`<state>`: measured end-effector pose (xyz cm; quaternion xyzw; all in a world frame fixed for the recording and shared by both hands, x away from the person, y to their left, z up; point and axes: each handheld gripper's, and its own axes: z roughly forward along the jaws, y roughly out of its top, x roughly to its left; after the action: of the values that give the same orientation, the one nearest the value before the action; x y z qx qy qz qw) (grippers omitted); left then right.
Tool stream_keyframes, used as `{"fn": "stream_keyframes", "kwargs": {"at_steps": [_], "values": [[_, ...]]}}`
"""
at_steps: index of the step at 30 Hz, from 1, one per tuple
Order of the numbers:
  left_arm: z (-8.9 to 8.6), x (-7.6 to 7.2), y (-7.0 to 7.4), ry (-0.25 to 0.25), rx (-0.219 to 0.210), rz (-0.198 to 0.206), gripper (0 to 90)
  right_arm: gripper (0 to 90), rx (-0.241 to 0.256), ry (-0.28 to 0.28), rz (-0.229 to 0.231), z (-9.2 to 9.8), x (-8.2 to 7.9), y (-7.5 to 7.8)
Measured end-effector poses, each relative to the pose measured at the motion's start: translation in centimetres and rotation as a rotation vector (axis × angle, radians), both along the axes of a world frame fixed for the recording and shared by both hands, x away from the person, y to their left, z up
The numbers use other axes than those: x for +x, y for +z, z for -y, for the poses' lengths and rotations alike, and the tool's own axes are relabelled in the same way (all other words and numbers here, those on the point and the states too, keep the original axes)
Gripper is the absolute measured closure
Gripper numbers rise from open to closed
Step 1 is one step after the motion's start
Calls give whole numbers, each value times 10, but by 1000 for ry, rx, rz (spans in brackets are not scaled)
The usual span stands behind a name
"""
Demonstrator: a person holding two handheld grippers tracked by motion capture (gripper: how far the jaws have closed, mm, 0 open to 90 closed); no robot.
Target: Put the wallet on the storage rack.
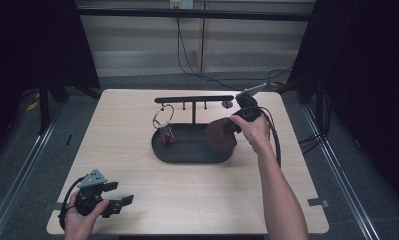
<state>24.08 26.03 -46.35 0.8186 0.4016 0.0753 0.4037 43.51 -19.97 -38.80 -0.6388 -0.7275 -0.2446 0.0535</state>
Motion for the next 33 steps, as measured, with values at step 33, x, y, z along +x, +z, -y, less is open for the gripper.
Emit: {"fn": "stream_keyframes", "kwargs": {"at_steps": [33], "values": [[0, -2, 0, -2, 0, 3, 227, 619, 70, -93, 1, -10, 7, -55]]}}
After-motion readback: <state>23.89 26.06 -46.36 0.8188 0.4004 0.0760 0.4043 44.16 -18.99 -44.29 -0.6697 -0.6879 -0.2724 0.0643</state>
